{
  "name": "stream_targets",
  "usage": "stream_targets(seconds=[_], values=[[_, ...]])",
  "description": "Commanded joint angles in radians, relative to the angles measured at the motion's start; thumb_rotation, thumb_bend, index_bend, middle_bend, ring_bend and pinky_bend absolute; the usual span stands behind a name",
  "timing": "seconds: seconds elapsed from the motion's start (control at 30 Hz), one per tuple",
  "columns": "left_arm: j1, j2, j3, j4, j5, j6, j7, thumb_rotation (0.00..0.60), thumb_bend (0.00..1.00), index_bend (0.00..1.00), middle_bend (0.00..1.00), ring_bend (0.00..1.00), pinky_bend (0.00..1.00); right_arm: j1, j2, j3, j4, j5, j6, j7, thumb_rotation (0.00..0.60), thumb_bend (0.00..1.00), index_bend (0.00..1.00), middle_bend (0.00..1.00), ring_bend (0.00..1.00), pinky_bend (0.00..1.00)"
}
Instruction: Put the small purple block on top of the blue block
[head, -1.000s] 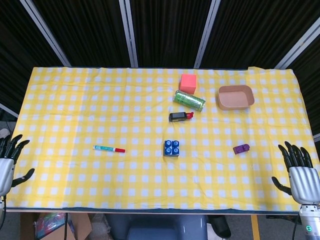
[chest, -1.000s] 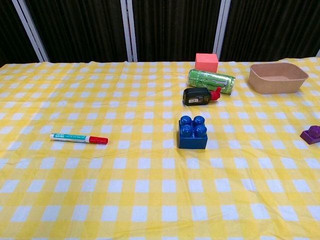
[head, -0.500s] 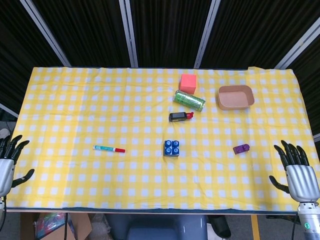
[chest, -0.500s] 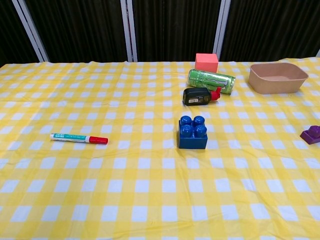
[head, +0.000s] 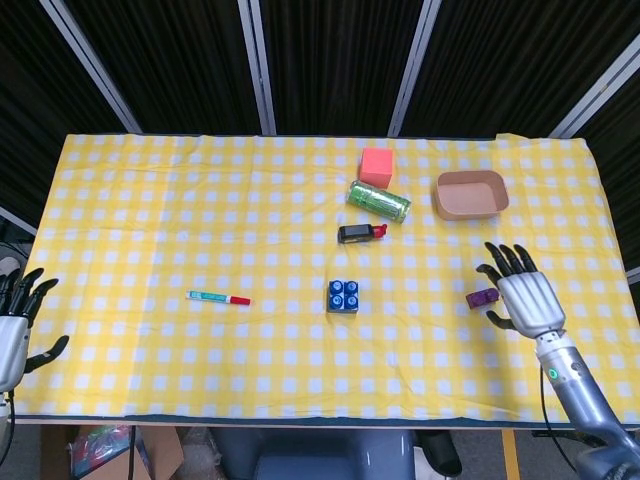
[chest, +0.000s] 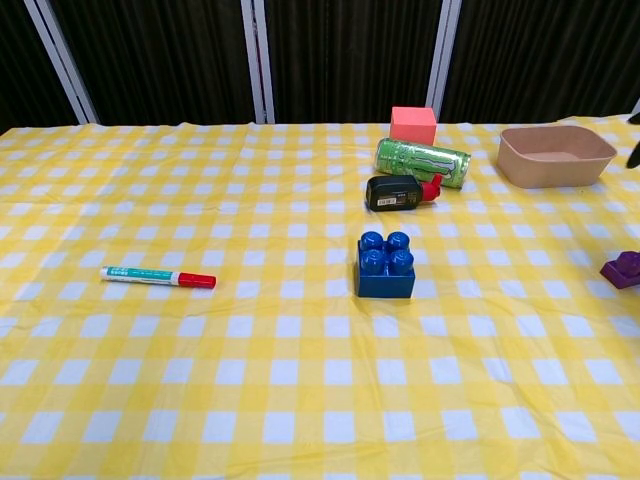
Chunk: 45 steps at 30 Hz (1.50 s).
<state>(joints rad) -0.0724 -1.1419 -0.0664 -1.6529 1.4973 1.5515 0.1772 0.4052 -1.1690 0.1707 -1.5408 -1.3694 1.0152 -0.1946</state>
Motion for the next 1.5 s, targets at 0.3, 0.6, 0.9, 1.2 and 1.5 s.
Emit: stream_targets(seconds=[0.3, 0.6, 0.9, 1.2, 1.5], values=[[0.016, 0.006, -0.002, -0.004, -0.002, 0.026, 0.000, 0.600, 0.24, 0.17, 0.08, 0.00, 0.05, 0.157, -0.227, -0.034, 0.341, 0.113, -0.245, -0.010, 0.600, 0.29, 0.28, 0.00, 0.00, 0.00], [0.020, 0.002, -0.001, -0.009, -0.005, 0.029, 0.023, 0.600, 0.24, 0.17, 0.08, 0.00, 0.05, 0.165, -0.236, -0.070, 0.416, 0.053, -0.244, 0.082, 0.600, 0.29, 0.31, 0.00, 0.00, 0.00], [0.018, -0.007, -0.004, -0.012, -0.011, 0.026, 0.048, 0.600, 0.24, 0.18, 0.08, 0.00, 0.05, 0.170, -0.221, -0.097, 0.447, 0.013, -0.234, 0.119, 0.600, 0.29, 0.32, 0.00, 0.00, 0.00], [0.022, -0.012, -0.006, -0.015, -0.013, 0.036, 0.065, 0.600, 0.24, 0.19, 0.09, 0.00, 0.05, 0.180, -0.215, -0.114, 0.489, -0.028, -0.215, 0.167, 0.600, 0.29, 0.35, 0.00, 0.00, 0.00], [0.031, -0.014, -0.009, -0.020, -0.017, 0.051, 0.077, 0.600, 0.24, 0.19, 0.09, 0.00, 0.05, 0.168, -0.224, -0.146, 0.540, -0.081, -0.176, 0.262, 0.600, 0.29, 0.35, 0.00, 0.00, 0.00]])
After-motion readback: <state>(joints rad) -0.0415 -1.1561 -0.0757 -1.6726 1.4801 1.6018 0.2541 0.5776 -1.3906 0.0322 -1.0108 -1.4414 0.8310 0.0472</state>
